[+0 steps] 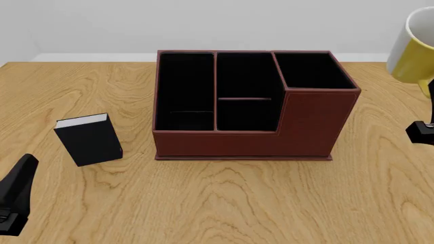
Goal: Pick up the yellow and white mug and place it to the right of the caddy.
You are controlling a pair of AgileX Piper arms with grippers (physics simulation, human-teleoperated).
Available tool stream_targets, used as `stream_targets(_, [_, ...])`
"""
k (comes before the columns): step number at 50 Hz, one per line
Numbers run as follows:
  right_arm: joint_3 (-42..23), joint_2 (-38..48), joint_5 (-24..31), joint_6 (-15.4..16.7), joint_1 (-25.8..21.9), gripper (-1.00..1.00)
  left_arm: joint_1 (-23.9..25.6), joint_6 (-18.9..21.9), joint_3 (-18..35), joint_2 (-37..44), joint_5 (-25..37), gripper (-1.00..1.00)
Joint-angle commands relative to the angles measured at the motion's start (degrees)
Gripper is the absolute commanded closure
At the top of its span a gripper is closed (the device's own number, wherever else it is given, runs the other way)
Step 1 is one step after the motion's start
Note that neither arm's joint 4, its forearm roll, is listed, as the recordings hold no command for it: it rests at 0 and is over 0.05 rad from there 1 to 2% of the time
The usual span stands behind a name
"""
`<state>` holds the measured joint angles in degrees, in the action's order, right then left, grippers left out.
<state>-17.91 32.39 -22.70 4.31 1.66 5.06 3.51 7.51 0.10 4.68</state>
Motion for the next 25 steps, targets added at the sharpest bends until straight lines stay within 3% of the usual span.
stream_targets(1, [0.16, 4.30, -3.98, -0.97, 2.19, 1.00, 0.00, 0.10, -0.18, -0.01, -0.07, -1.00])
stream_targets(14, [1.56, 13.68, -11.84, -2.04, 4.32, 1.00, -0.17, 0.29, -0.40, 0.01, -0.02, -1.00])
stream_targets(25, [1.90, 16.07, -13.90, -2.66, 5.85, 1.00, -0.42, 0.28, -0.34, 0.00, 0.12, -1.00])
